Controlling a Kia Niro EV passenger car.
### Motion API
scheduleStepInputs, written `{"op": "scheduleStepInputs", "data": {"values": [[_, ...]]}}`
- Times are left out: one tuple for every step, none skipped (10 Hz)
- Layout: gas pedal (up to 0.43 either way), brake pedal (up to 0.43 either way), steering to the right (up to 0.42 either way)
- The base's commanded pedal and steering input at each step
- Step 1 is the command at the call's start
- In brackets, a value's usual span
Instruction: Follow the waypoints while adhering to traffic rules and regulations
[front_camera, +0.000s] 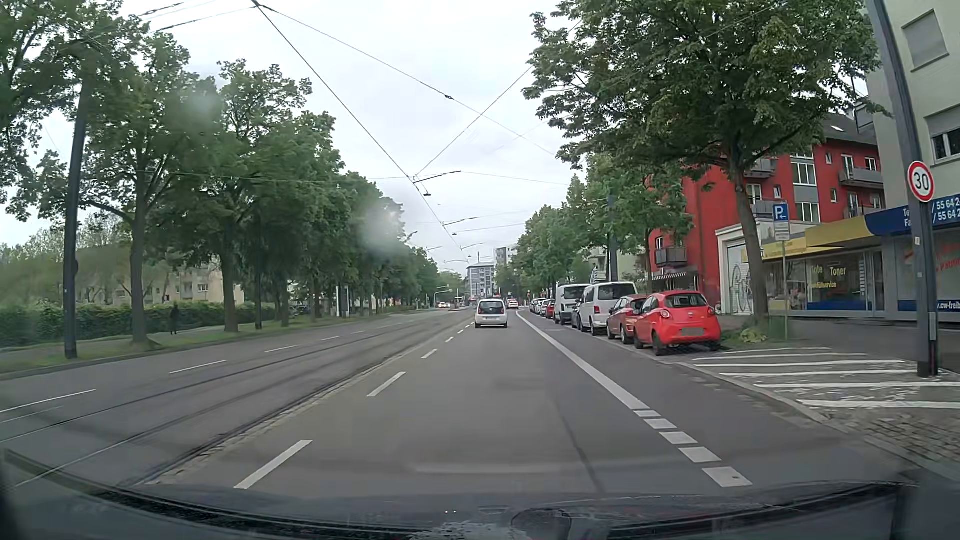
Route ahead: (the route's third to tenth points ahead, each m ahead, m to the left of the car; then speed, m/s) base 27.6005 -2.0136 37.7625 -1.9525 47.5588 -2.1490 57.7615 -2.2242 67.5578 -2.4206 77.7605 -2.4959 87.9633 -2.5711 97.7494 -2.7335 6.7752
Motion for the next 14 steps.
{"op": "scheduleStepInputs", "data": {"values": [[0.098,0.000,-0.004],[0.098,0.000,-0.002],[0.098,0.000,-0.002],[0.098,0.000,-0.002],[0.098,0.000,-0.001],[0.098,0.000,0.000],[0.098,0.000,0.000],[0.098,0.000,0.000],[0.098,0.000,0.001],[0.098,0.000,0.000],[0.098,0.000,0.001],[0.098,0.000,0.001],[0.098,0.000,0.001],[0.098,0.000,0.001]]}}
